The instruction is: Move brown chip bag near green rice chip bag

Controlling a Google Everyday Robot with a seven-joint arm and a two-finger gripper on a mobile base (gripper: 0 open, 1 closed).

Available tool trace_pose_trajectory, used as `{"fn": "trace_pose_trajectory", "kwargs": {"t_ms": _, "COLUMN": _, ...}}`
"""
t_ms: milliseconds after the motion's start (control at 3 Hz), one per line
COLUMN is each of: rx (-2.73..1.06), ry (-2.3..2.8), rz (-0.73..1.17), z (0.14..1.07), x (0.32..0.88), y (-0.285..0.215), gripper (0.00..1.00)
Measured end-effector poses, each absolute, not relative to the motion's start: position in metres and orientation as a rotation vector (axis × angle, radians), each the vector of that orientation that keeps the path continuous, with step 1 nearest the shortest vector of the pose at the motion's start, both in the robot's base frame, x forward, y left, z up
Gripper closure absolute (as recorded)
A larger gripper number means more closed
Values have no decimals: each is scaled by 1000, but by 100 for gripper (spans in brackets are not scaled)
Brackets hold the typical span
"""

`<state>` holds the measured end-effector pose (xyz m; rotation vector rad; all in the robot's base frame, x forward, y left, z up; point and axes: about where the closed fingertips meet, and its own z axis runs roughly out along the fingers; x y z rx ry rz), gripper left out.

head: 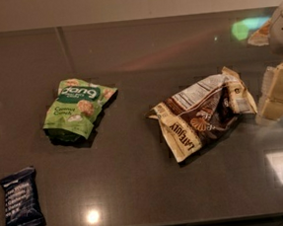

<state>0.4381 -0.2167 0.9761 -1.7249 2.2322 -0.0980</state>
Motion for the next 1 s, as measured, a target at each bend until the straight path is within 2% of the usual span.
{"fn": "trace_pose_trajectory", "kwargs": {"t_ms": 667, "rx": -1725, "ry": 2232, "rz": -98, "z": 976, "x": 438, "y": -217, "gripper": 0}}
{"fn": "trace_pose_trajectory", "kwargs": {"t_ms": 1000, "rx": -1807, "ry": 2132, "rz": -53, "z": 962, "x": 463, "y": -192, "gripper": 0}}
